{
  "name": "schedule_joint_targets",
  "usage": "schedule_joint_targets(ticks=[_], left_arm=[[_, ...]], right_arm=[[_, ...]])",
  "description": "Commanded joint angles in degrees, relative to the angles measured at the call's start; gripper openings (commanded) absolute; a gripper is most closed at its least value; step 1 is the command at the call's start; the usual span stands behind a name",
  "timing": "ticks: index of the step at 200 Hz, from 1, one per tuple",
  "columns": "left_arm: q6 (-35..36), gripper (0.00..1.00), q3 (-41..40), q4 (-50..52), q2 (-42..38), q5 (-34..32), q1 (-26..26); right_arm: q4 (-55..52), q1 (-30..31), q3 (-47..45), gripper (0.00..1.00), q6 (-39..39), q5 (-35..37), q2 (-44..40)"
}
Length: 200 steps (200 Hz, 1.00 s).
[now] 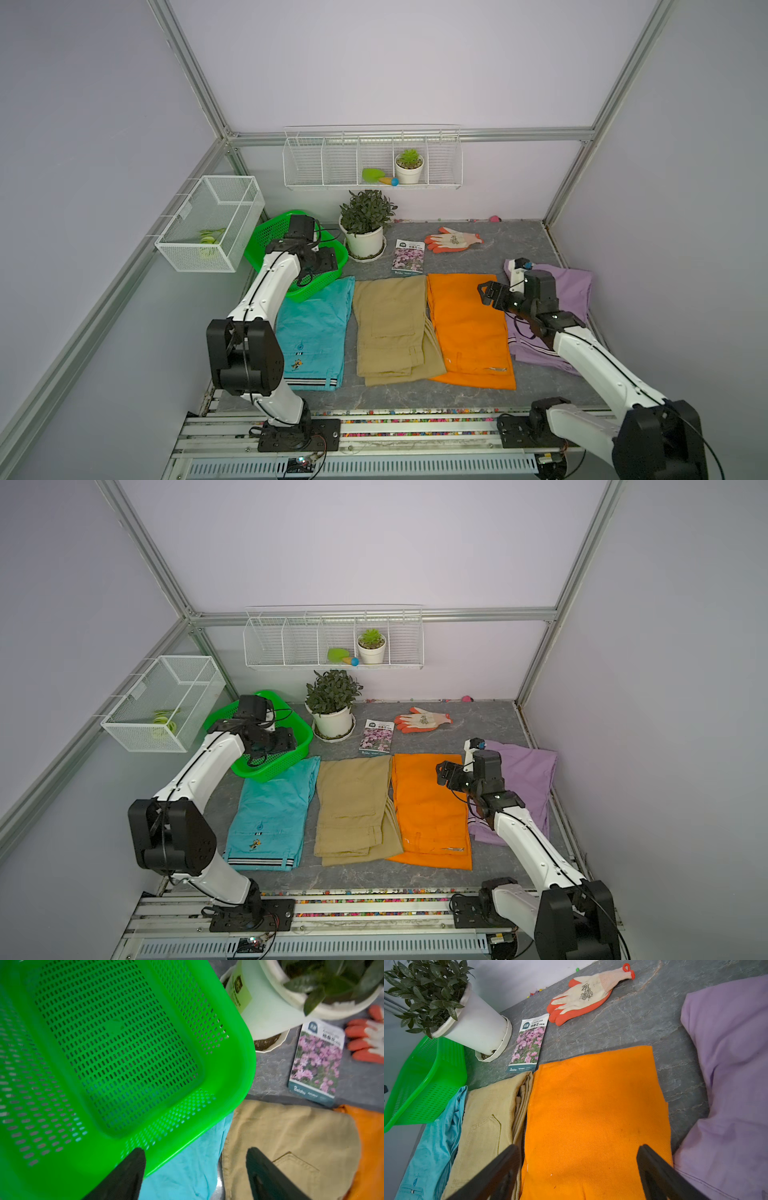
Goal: Put the folded long pants in the basket
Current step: Pick up the basket at the corner of the board.
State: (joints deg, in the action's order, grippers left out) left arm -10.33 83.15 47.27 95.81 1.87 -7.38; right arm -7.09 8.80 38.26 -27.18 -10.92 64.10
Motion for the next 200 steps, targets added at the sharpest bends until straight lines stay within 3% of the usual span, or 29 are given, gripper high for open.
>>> schedule_joint_targets(ticks=[1, 15, 45, 100, 121, 153, 200], left_arm=[[9.65, 0.81, 2.36, 5.12, 2.86, -2.53, -0.62], [14.34, 0.75, 0.97, 4.31, 3.50, -1.82, -0.62], [19.94, 0.75, -2.98, -1.88, 2.99, -6.29, -0.62], [18.84, 0.69, -0.19, -0.95, 10.95, -12.20, -0.62], [18.76, 0.53, -0.40, -1.18, 10.99, -11.25, -0.62], [17.15, 0.03, 3.11, 2.34, 10.61, -10.88, -0.62], [11.99, 0.00, 7.41, 9.84, 5.07, -8.29, -0.71]], right_arm=[[-0.73, 0.46, 1.11, 0.93, 0.49, -1.12, 1.08], [-0.99, 0.43, 1.11, 0.93, 0.51, -1.23, 1.36], [-1.31, 0.43, 1.31, 0.93, 0.49, -1.72, 2.15], [-1.26, 0.51, 1.23, 0.93, 0.00, -2.28, 3.30], [-1.19, 0.43, 1.08, 0.93, 0.08, -2.26, 3.09], [-1.05, 0.49, 1.10, 0.93, -0.04, -2.62, 3.60], [-1.08, 0.50, 1.25, 0.93, -0.11, -2.79, 3.62]])
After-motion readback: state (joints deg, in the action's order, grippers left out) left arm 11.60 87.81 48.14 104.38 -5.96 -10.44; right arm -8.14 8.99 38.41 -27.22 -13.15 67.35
